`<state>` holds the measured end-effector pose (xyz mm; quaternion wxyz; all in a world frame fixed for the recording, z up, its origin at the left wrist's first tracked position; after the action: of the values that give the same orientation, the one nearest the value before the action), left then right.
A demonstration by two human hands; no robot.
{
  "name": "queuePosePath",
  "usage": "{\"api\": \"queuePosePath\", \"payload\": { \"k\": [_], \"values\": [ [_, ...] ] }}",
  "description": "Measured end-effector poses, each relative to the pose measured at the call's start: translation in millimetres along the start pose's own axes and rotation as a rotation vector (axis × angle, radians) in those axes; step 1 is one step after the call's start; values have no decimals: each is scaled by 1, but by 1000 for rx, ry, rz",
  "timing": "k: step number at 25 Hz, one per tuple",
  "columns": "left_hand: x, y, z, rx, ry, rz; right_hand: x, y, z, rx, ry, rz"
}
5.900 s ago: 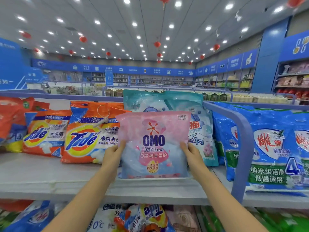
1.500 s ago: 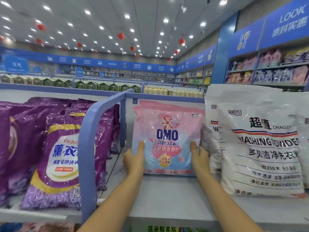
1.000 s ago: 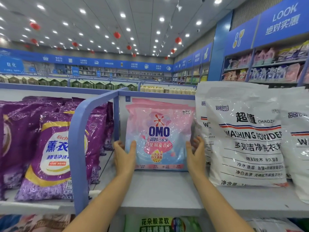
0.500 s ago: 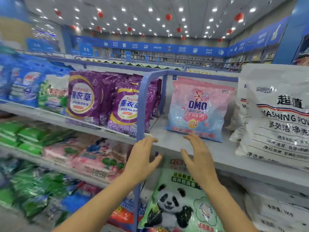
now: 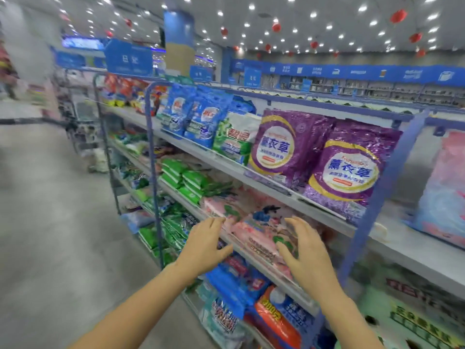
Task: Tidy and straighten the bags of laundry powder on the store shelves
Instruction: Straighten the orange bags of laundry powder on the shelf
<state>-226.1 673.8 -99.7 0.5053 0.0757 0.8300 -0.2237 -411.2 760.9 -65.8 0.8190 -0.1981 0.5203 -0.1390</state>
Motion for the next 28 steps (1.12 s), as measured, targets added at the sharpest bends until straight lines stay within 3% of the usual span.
{"api": "queuePosePath", "payload": {
  "k": [10, 15, 28],
  "values": [
    [-109, -42, 304, -247, -178, -81, 237, -177, 197, -184, -137, 230],
    [-153, -86, 411, -293, -199, -63, 331, -268, 273, -217, -174, 292],
    [-158, -314, 633, -388, -141, -75, 552, -549, 289, -217, -157, 402]
  ]
}}
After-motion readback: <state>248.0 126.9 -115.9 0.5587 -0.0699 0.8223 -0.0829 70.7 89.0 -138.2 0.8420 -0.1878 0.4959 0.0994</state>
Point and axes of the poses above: each hand's wrist, its own y-axis away from the middle knuckle, its own x-axis out of the palm, z = x × y, the point moved 6 cm from there along -y, towards the middle knuckle, and after that the axes turned 5 degrees about -x, right-handed, at the moved point
